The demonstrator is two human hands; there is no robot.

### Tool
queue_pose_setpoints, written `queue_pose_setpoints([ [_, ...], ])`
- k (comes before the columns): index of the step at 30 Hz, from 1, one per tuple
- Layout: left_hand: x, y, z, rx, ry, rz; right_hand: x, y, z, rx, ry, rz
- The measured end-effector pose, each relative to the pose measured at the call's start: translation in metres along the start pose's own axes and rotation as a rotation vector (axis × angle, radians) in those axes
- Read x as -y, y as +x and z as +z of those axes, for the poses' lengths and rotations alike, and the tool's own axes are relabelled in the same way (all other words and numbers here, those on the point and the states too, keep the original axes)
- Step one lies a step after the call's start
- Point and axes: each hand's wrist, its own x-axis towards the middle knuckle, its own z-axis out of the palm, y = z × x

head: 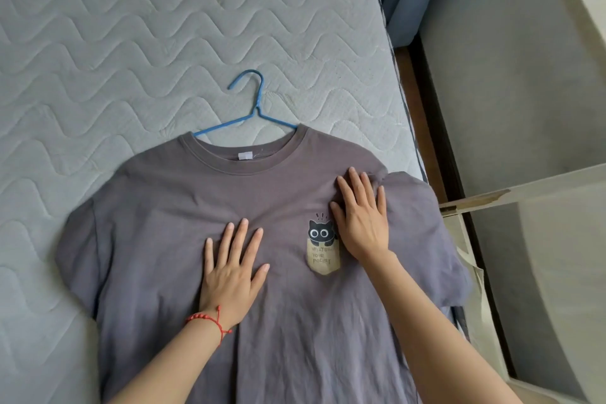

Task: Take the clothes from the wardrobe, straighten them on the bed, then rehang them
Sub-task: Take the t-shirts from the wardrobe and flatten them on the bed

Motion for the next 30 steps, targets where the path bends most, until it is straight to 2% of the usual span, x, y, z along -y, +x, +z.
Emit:
queue_pose_setpoints([
  [8, 0.008, -0.002, -0.004, -0.133, -0.06, 0.059, 0.003, -0.002, 0.018, -0.081, -0.064, 0.143],
  [11, 0.034, -0.01, -0.019, -0.266, -0.144, -0.009, 0.031, -0.007, 0.017, -0.127, 0.056, 0.256],
  [13, 0.061, -0.017, -0.031, -0.358, -0.172, -0.108, 0.065, -0.018, 0.018, -0.178, 0.137, 0.185],
  [15, 0.093, -0.024, -0.041, -0.407, -0.168, -0.205, 0.103, -0.03, 0.025, -0.201, 0.188, 0.036],
  [18, 0.145, -0.029, -0.048, -0.465, -0.213, -0.362, 0.146, -0.044, 0.044, -0.139, 0.193, -0.116],
  [21, 0.183, -0.029, -0.05, -0.518, -0.49, -0.571, 0.154, -0.05, 0.064, -0.07, 0.077, -0.141],
  [25, 0.21, -0.017, -0.052, -0.445, -0.978, -0.913, 0.148, -0.051, 0.073, -0.085, -0.016, -0.154],
  [28, 0.213, -0.008, -0.057, -0.369, -1.519, -0.957, 0.15, -0.051, 0.074, -0.126, -0.004, -0.149],
  [30, 0.207, -0.004, -0.061, -0.344, -1.609, -0.921, 0.151, -0.052, 0.074, -0.133, -0.002, -0.145],
])
